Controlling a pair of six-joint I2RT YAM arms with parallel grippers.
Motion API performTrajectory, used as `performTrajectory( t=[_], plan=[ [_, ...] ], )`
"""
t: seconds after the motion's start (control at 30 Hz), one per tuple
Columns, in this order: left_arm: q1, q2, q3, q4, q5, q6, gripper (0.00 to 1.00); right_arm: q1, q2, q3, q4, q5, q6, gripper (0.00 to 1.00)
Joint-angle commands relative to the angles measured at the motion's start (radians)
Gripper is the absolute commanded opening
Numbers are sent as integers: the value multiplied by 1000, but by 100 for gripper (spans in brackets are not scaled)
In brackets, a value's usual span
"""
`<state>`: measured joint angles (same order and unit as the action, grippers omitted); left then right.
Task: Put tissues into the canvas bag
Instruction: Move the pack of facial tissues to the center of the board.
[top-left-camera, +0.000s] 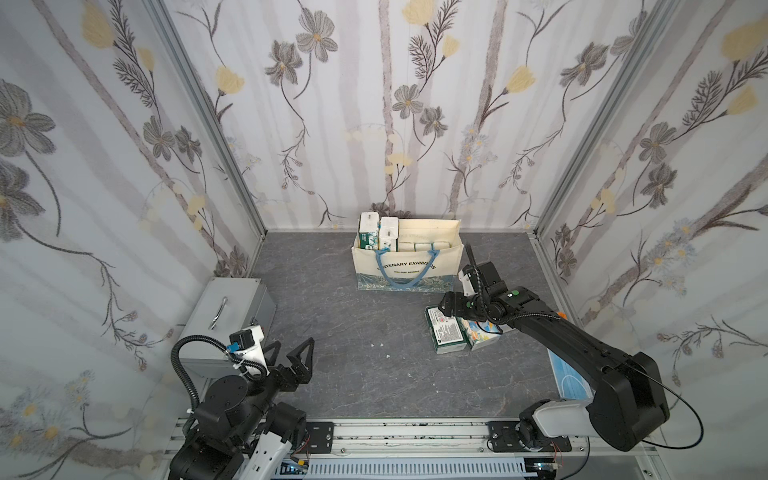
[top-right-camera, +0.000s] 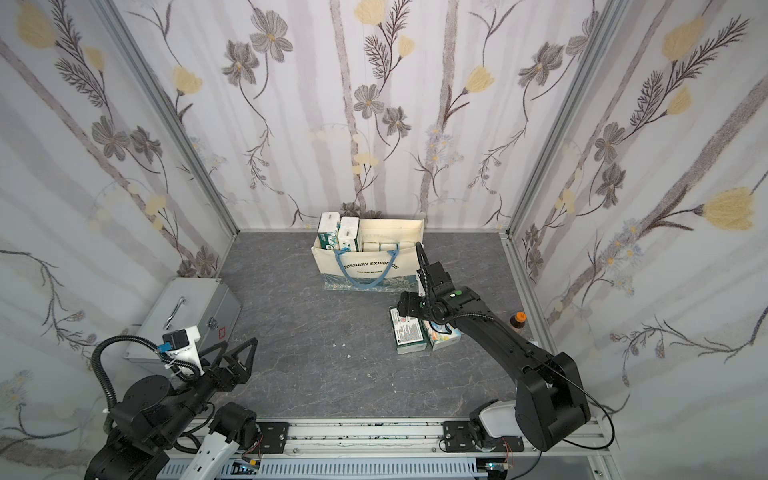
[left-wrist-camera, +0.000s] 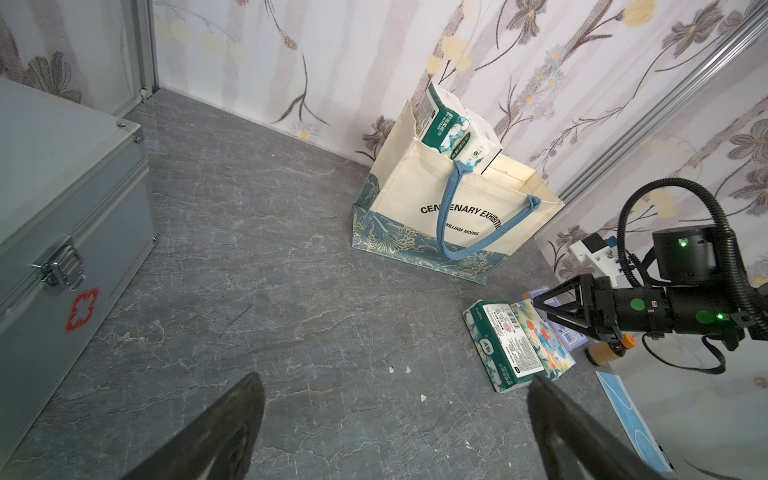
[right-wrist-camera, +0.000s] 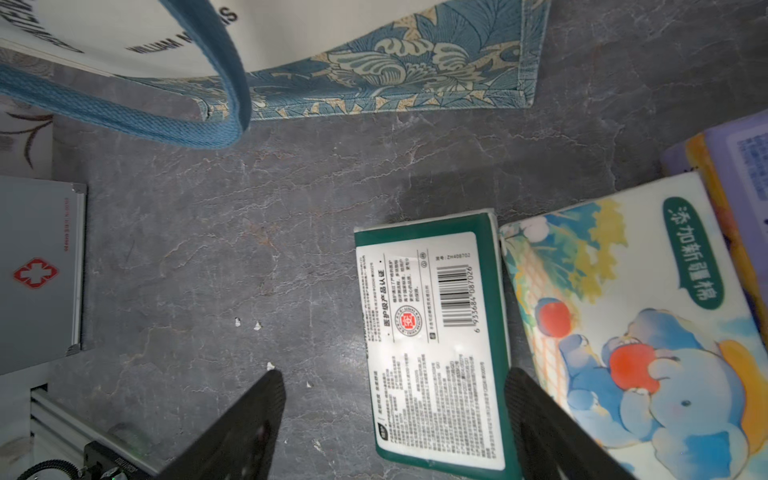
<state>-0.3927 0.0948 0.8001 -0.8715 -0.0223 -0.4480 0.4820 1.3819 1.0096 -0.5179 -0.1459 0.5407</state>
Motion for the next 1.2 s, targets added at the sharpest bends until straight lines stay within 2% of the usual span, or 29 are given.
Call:
performTrajectory(
  t=[0.0, 0.53, 1.17],
  plan=[
    [2, 5, -1, 25, 1, 7, 100, -4, 29, -3, 35, 35, -14, 84],
    [6, 11, -1, 26, 3, 9, 100, -18, 167, -5, 80, -43, -30, 84],
    [14, 18, -2, 29, 10, 9, 100, 15, 141, -68, 136, -155, 31, 82]
  ],
)
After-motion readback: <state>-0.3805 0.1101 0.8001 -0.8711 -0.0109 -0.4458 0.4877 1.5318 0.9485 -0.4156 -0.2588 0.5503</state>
